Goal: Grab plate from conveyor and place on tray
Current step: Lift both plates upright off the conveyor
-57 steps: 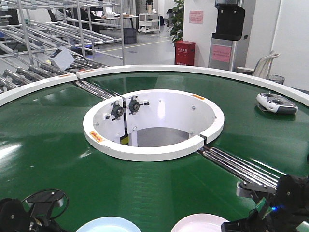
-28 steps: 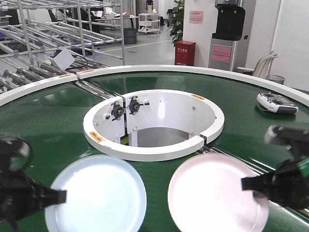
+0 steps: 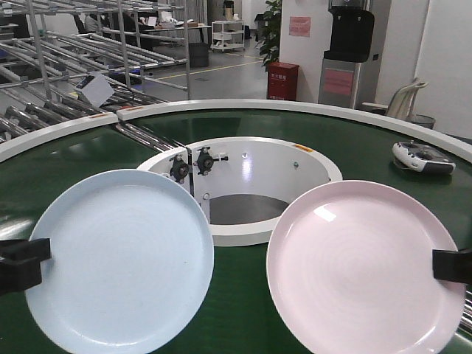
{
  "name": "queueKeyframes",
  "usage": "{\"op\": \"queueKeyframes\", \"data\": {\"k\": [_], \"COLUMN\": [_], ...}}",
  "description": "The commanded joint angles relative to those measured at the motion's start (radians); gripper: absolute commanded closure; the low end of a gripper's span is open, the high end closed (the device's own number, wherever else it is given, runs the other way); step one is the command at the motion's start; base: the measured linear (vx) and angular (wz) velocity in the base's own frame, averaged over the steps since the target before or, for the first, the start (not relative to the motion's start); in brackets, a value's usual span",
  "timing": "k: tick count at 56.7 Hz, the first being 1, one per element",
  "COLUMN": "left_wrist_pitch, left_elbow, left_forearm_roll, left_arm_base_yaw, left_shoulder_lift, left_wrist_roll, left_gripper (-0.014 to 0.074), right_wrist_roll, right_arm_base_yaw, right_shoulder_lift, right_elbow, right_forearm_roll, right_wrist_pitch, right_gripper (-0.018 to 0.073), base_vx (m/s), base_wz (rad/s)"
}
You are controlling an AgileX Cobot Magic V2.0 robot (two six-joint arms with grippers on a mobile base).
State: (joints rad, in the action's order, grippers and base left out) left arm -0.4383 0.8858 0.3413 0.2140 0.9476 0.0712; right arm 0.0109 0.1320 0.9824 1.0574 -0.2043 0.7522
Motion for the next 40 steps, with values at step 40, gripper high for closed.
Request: {"op": "queueKeyframes", "data": {"k": [40], "left_wrist_pitch": [0.070], "left_elbow": [0.028], "left_forearm_roll": [0.014], "left_arm_base_yaw": [0.004], "left_shoulder_lift": [-0.018], "left_wrist_roll": [-0.003], "left_gripper": [0.0602], "right_wrist_roll": [0.007], "right_arm_base_yaw": [-0.001], "right_shoulder_lift": [-0.016], "right_elbow": [0.025], "right_forearm_roll": [-0.009], "right_wrist_pitch": [-0.057], "right_gripper": [0.0569], "base_vx": [0.00], "base_wz": [0.00]}}
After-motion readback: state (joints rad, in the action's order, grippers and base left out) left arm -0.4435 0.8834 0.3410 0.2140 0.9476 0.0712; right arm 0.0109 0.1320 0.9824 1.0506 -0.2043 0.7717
